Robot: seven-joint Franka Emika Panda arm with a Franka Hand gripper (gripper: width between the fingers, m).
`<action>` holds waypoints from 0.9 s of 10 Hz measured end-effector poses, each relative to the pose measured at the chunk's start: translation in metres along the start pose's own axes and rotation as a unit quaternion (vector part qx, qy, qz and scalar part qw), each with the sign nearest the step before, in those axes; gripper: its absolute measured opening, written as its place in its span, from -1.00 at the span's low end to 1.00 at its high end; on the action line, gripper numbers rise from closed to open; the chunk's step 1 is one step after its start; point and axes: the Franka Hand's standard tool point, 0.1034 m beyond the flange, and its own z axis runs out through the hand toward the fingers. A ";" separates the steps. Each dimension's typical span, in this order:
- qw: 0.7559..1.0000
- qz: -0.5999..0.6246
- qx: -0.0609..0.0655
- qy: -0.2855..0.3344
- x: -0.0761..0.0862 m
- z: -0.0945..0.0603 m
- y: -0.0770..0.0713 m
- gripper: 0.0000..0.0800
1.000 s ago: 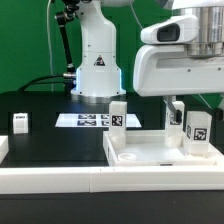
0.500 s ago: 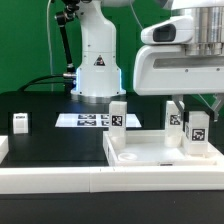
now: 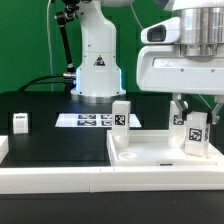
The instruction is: Assemble square table
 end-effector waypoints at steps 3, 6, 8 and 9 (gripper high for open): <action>0.990 0.143 0.008 0.007 0.001 0.000 -0.001 -0.28; 0.966 0.258 0.010 0.006 0.000 0.000 -0.003 -0.28; 0.946 0.323 0.012 0.003 -0.002 0.000 -0.005 -0.28; 0.939 0.343 0.013 0.003 -0.002 0.000 -0.005 -0.28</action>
Offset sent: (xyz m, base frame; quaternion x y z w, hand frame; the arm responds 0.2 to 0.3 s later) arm -0.0132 0.0067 -0.0092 -0.0115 -0.0190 0.2609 0.9651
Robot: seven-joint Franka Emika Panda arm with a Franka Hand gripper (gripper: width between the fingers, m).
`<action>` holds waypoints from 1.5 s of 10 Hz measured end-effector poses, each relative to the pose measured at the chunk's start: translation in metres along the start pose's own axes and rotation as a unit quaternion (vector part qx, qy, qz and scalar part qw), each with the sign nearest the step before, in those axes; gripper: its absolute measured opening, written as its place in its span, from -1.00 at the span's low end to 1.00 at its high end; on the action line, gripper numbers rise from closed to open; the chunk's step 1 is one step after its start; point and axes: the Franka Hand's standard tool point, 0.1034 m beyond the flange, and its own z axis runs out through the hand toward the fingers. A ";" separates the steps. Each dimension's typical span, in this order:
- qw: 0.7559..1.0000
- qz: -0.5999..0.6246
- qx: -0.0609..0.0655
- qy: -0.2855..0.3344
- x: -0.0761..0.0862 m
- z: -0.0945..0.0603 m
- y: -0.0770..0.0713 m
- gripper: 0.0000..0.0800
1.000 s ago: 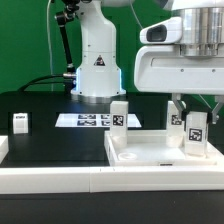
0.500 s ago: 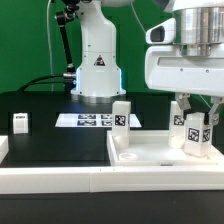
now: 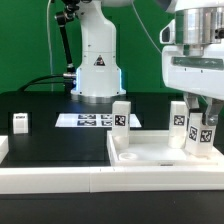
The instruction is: Assemble square table
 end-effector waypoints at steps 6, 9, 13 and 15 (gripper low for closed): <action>0.996 -0.090 -0.003 0.000 0.000 0.004 0.002 0.47; 0.981 -0.194 -0.005 0.000 -0.002 0.007 0.003 0.62; 0.935 -0.354 -0.005 0.000 -0.001 0.005 0.001 0.62; 0.905 -0.426 -0.004 0.000 -0.001 0.005 0.000 0.62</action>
Offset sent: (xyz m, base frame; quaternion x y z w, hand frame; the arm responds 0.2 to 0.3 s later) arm 0.0000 0.0000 0.0000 0.0000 0.0000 -0.0650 0.9979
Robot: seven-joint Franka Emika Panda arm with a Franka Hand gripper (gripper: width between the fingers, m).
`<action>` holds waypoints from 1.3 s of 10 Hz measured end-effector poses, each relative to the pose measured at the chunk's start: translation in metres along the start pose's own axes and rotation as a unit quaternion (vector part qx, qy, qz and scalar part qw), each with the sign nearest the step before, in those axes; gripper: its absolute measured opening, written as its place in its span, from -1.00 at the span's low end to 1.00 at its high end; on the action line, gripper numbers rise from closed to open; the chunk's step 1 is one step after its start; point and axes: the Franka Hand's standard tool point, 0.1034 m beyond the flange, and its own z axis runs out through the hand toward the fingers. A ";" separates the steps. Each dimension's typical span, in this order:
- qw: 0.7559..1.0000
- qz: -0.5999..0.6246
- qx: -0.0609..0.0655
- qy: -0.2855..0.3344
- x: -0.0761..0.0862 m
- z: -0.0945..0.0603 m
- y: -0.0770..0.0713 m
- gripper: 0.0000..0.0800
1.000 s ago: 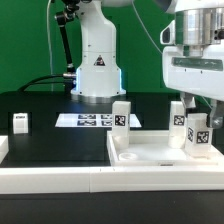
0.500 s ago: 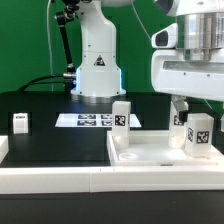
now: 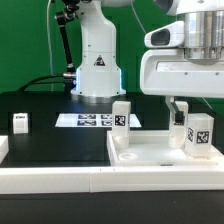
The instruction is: Assemble square table
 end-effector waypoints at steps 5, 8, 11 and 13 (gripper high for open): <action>0.979 -0.206 -0.008 0.005 0.004 -0.002 0.001 0.62; 0.968 -0.250 -0.009 0.005 0.005 -0.002 0.002 0.17; 0.970 -0.243 -0.009 0.005 0.005 -0.002 0.002 -0.28; 0.976 -0.217 -0.008 0.005 0.004 -0.002 0.002 -0.28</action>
Offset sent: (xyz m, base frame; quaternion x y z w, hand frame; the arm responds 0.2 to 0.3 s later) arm 0.0058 0.0020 0.0032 -0.0030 -0.0048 -0.2152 0.9766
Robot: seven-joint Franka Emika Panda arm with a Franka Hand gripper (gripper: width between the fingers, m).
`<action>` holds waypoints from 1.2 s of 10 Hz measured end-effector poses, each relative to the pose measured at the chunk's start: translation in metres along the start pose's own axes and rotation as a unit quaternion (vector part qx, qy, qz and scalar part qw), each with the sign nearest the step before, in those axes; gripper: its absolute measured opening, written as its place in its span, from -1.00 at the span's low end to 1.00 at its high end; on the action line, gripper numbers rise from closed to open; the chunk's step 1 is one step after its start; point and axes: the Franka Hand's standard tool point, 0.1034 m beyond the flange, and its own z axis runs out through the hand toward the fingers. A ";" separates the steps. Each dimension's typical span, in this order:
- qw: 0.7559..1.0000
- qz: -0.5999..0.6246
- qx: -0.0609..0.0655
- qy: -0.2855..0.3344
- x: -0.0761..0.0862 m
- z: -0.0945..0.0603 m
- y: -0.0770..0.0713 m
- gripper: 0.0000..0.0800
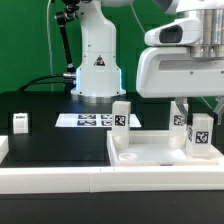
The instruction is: Assemble square table
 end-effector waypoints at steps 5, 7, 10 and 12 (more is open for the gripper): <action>0.968 0.251 0.000 0.003 0.000 0.001 0.002 -0.27; 0.941 0.339 0.003 0.007 0.000 0.001 0.002 -0.27; 0.889 0.457 0.007 0.014 0.001 0.001 0.001 -0.27; 0.849 0.528 0.012 0.010 0.000 0.001 0.000 -0.27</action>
Offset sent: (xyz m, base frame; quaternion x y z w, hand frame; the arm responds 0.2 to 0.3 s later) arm -0.0101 0.0030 -0.0038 0.0036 -0.0045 0.2821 0.9594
